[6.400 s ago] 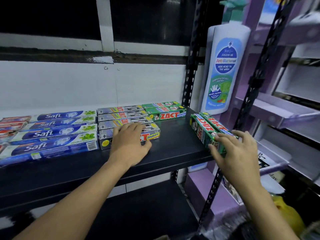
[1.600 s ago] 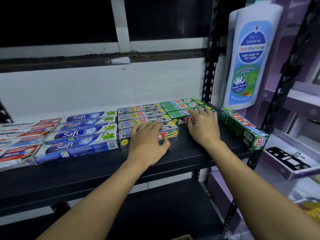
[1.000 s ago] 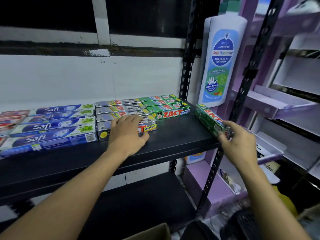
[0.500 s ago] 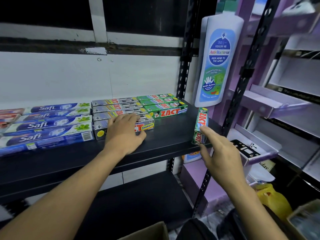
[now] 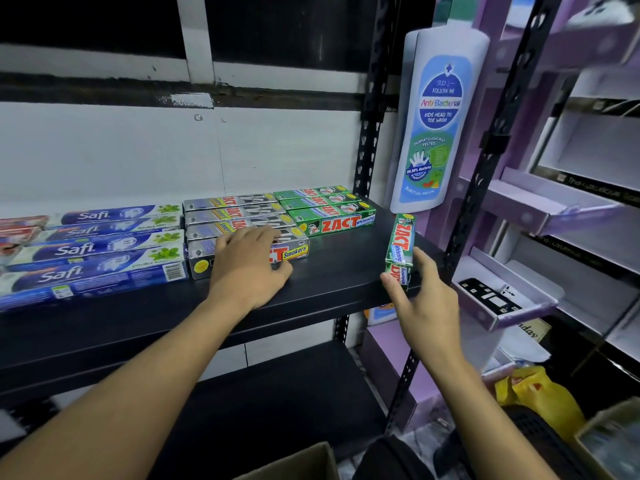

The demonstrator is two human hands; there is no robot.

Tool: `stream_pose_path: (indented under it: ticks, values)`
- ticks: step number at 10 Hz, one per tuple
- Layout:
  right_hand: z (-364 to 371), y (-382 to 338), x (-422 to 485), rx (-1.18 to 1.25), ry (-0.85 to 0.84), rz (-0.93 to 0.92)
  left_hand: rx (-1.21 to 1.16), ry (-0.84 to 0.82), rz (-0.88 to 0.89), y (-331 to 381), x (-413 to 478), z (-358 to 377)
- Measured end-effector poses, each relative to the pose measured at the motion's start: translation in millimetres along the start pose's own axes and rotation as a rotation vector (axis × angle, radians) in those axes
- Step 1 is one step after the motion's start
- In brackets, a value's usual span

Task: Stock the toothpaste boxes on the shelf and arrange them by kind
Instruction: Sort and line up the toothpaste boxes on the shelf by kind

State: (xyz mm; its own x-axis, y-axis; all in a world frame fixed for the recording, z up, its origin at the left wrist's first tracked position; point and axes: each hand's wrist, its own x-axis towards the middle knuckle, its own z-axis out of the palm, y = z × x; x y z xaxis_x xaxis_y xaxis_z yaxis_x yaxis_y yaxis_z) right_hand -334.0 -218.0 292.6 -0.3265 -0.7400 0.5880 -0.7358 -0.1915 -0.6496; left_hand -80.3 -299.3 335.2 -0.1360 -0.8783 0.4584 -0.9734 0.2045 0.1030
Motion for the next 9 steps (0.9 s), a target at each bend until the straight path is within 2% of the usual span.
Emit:
stream_pose_path:
  ticks: [1, 3, 5, 6, 7, 8, 9]
  values:
    - [0, -1, 0, -0.033, 0.006, -0.083, -0.002, 0.001, -0.002, -1, 0, 0]
    - [-7, -5, 5, -0.199, -0.131, -0.184, -0.007, 0.003, -0.005, 0, 0, 0]
    - [-11, -28, 1, -0.139, -0.258, -0.325, -0.012, 0.006, -0.005, 1, 0, -2]
    - [-14, -30, 6, 0.076, -0.259, -0.288, -0.016, 0.0, -0.003, 1, 0, -2]
    - [-18, -23, 18, 0.116, -0.204, -0.248, -0.013, 0.0, -0.002, 1, -1, -2]
    - [-16, -20, 29, -0.023, -0.27, -0.251, -0.014, -0.001, -0.001, 1, 0, -2]
    - [-9, -22, 25, -0.131, -0.444, -0.275, -0.016, 0.006, 0.001, 0, 0, -1]
